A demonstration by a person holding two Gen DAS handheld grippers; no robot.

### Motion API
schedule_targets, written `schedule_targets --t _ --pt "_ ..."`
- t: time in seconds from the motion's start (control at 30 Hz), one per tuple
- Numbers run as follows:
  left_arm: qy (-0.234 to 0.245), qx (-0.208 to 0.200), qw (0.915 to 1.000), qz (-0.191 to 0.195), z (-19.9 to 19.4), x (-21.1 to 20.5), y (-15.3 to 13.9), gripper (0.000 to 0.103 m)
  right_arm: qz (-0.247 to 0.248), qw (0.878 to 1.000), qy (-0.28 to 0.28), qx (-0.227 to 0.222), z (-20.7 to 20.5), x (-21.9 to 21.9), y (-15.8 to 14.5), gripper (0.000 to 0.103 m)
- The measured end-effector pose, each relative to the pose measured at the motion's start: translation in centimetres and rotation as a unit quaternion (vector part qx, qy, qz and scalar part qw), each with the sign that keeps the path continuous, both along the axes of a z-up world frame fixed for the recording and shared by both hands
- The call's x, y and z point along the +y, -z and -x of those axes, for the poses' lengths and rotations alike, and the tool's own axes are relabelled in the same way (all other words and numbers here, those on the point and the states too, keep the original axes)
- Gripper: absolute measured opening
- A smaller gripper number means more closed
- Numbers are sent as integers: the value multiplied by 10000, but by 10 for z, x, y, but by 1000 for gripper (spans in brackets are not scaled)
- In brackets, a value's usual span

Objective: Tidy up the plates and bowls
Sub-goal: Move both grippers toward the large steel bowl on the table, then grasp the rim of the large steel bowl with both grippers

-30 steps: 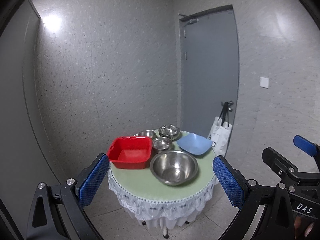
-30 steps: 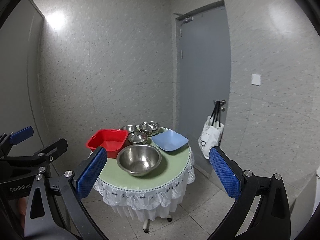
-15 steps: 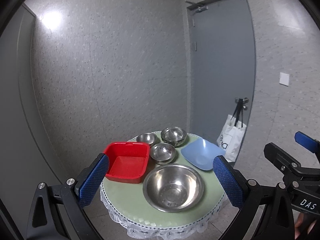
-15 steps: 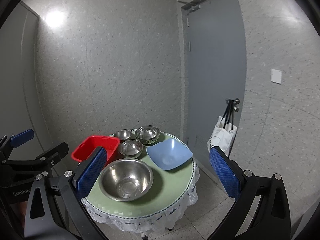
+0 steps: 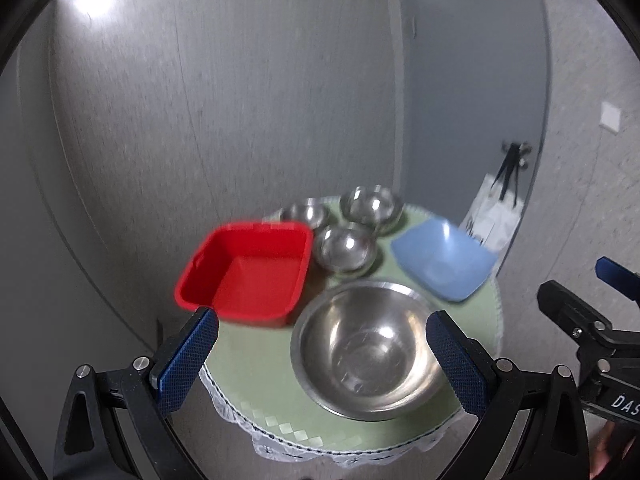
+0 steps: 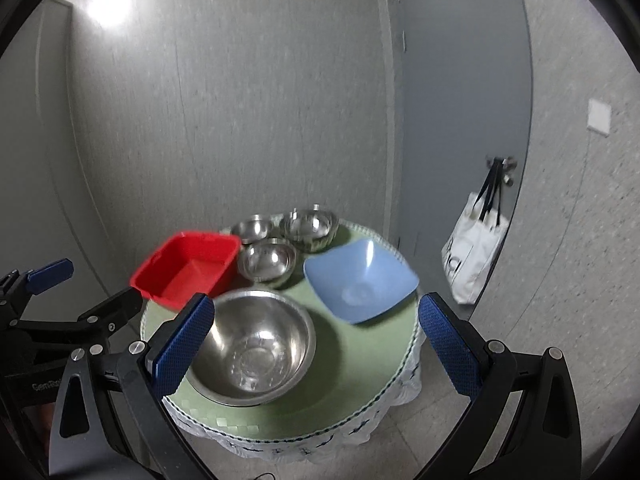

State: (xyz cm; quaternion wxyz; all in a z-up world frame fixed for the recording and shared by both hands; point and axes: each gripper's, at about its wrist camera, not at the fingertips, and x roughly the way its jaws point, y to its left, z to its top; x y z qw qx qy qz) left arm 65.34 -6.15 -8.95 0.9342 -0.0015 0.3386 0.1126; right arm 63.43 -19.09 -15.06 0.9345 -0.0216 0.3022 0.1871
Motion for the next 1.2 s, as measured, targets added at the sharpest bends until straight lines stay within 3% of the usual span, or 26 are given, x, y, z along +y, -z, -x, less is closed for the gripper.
schedule_targets --t 0.3,0.47,0.67,0.77,0.83,0.93,1.0,1.07,1.1,1.2 --pt "-283 1232 9911 424 -108 59 89 102 436 9932 27 1078 -62 27 87 103" --pt "-207 1657 9838 651 -151 82 129 102 595 9847 113 1634 -87 39 129 103" --pt "63 2163 9725 860 -191 98 171 88 590 9728 170 2235 -106 48 171 101" --pt "234 2365 9670 918 -202 101 188 75 436 9667 107 2518 -110 51 186 90" --pt "349 2510 9619 1030 -206 100 198 60 313 9627 33 2688 -112 53 196 83" --pt "558 2668 9548 1188 -211 101 207 42 123 9556 -12 2945 -115 55 209 58" --pt "718 2671 9534 1208 -216 101 210 37 -33 9537 -37 3008 -116 54 211 38" --pt "922 2615 9536 1174 -220 99 209 32 -113 9533 -58 3017 -115 53 210 30" --pt "1035 2586 9535 1150 -221 97 208 25 -142 9536 -74 3007 -116 54 209 28" --pt "1201 2524 9552 969 -220 93 205 25 -200 9550 -111 2958 -114 57 203 14"
